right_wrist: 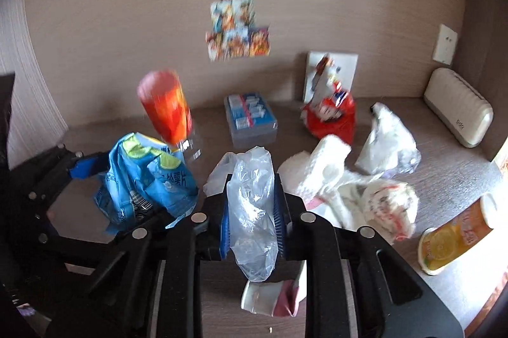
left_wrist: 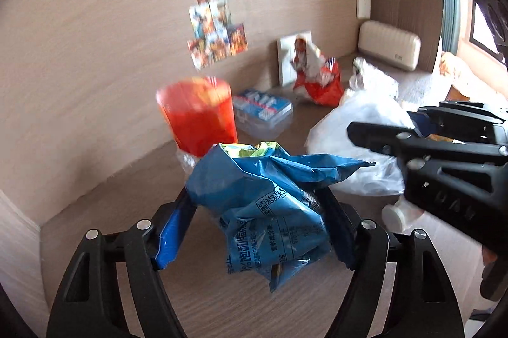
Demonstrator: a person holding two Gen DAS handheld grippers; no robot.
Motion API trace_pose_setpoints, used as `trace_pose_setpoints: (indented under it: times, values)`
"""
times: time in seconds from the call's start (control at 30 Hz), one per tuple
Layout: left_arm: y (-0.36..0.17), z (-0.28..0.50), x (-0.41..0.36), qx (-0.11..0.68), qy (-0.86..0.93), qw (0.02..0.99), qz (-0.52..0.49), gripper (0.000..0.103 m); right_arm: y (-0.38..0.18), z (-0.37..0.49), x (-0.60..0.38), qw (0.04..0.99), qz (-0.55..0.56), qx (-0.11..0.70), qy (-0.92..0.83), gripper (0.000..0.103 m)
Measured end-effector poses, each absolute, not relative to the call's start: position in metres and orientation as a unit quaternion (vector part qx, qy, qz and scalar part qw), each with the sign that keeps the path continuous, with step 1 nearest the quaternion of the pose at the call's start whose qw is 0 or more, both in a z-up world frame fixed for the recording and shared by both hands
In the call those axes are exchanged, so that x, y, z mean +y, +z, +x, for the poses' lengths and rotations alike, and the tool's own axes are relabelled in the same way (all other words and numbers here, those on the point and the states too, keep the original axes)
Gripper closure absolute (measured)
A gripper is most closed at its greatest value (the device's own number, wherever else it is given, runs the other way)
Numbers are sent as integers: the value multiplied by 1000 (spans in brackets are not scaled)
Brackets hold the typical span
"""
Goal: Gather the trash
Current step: 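Grasp the blue chip bag with the left tool while the right tool grasps a clear plastic bag, then carry both bags over the white bin and open both tools to drop them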
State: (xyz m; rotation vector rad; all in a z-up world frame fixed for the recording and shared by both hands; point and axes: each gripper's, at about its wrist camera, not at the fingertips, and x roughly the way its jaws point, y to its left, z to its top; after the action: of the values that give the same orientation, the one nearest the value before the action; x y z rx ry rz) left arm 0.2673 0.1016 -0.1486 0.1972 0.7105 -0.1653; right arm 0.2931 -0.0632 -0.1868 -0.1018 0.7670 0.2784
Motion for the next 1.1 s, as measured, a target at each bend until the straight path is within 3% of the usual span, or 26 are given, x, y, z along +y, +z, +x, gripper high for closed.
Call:
trace_pose_setpoints:
  times: [0.27,0.53,0.83,1.1]
  values:
    - [-107,247,58,295,-135,939,119,29,-134,257,-110,944,-31,319,77,79]
    - [-96,216,-32,278,-239,920,140,29,-119,192,-194,947,-5,319,-28,79]
    - [-112,155,-143,283,-357,874,168,29,-120,94,-292,927,39,337,-162,79]
    - [-162,110,-229,312,-430,823,200,29,-156,37,-359,893,93,372,-236,79]
